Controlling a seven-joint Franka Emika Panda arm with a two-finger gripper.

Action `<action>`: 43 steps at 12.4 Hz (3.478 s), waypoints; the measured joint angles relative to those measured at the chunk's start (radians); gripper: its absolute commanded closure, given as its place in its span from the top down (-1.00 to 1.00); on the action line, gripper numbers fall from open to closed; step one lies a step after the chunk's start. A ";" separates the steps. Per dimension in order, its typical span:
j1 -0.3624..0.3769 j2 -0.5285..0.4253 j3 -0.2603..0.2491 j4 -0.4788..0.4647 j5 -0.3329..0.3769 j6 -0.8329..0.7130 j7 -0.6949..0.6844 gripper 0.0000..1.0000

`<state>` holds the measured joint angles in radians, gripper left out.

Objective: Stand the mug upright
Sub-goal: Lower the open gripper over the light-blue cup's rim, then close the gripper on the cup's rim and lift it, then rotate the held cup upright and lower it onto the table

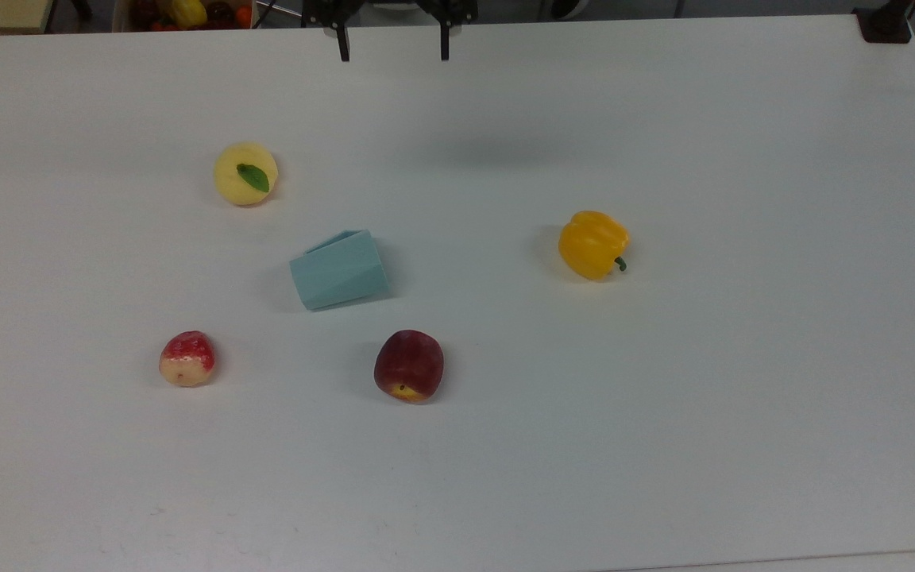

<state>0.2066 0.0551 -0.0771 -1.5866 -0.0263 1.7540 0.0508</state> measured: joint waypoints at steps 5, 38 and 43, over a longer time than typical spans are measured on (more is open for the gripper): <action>0.071 0.125 0.001 0.019 -0.173 0.050 0.094 1.00; 0.033 0.422 -0.007 -0.165 -1.033 0.340 0.520 -1.00; 0.025 0.382 -0.007 -0.165 -0.838 0.340 0.446 -1.00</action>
<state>0.2312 0.4369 -0.0845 -1.7519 -0.8645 2.0939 0.4968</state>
